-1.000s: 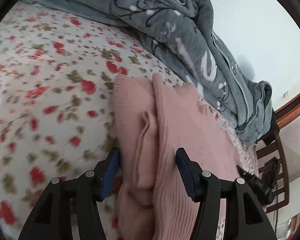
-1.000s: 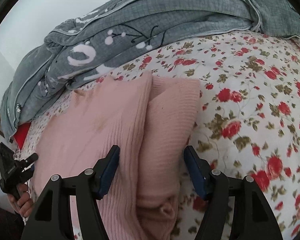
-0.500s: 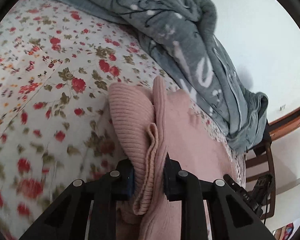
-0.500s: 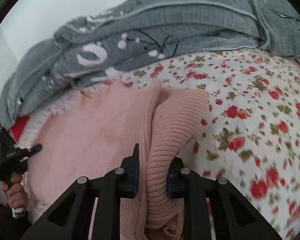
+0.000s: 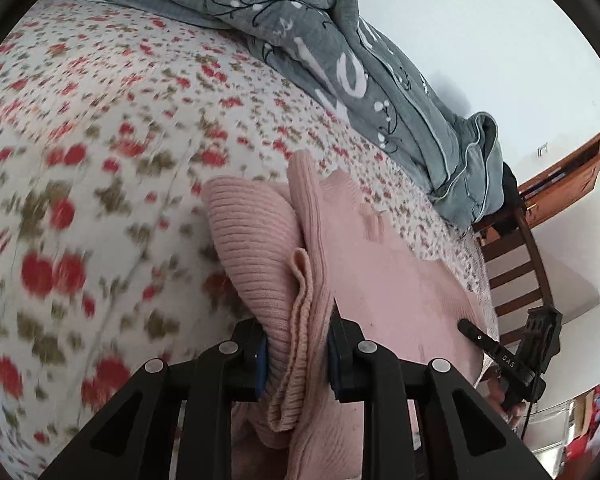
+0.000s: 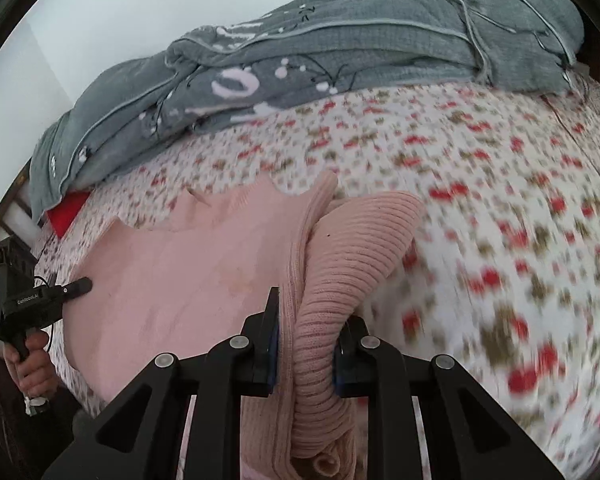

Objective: Fold small clothes

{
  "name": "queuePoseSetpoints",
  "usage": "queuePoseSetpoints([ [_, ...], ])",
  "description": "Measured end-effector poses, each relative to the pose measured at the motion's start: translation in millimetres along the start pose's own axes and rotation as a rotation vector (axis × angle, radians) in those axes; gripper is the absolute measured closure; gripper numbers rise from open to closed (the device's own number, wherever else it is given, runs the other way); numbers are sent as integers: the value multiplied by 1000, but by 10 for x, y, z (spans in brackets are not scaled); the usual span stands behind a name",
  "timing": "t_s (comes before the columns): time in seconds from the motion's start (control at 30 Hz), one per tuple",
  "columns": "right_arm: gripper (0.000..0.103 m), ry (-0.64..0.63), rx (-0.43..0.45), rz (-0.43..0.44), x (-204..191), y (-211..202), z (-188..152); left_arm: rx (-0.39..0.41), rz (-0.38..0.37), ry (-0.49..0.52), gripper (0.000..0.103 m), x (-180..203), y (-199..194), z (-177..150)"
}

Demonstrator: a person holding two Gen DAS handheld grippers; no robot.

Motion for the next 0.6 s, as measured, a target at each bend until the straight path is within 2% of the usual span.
queuePoseSetpoints([
  [0.1, 80, 15, 25, -36, 90, 84, -98, -7, 55, -11, 73, -103, 134, -5],
  [0.13, 77, 10, 35, -64, 127, 131, -108, -5, 79, -22, 66, -149, 187, 25],
  [0.17, 75, 4, 42, -97, 160, 189, -105, 7, 84, -32, 64, -177, 226, 67],
  [0.23, 66, 0, 67, -146, 209, 272, -71, 23, 65, -46, 62, -206, 272, 155],
  [0.3, 62, 2, 89, -176, 230, 282, -17, 38, 69, -74, 62, -259, 307, 251],
  [0.4, 61, -12, 85, -229, 225, 286, 81, 44, 72, -83, 62, -286, 342, 321],
  [0.5, 60, -10, 95, -272, 194, 168, 110, 58, 99, -39, 65, -274, 294, 275],
  [0.6, 60, -22, 166, -368, 111, -101, 79, 72, 111, -13, 63, -275, 193, 190],
])
Point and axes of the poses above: each gripper's, at about its wrist camera, not at the fingertips, and y roughly the way its jaws point, x to its right, z to its top, the point moved 6 cm from there along y, roughly the way its jaws point, and after that the axes turned 5 degrees about z, right-handed, at the moved point
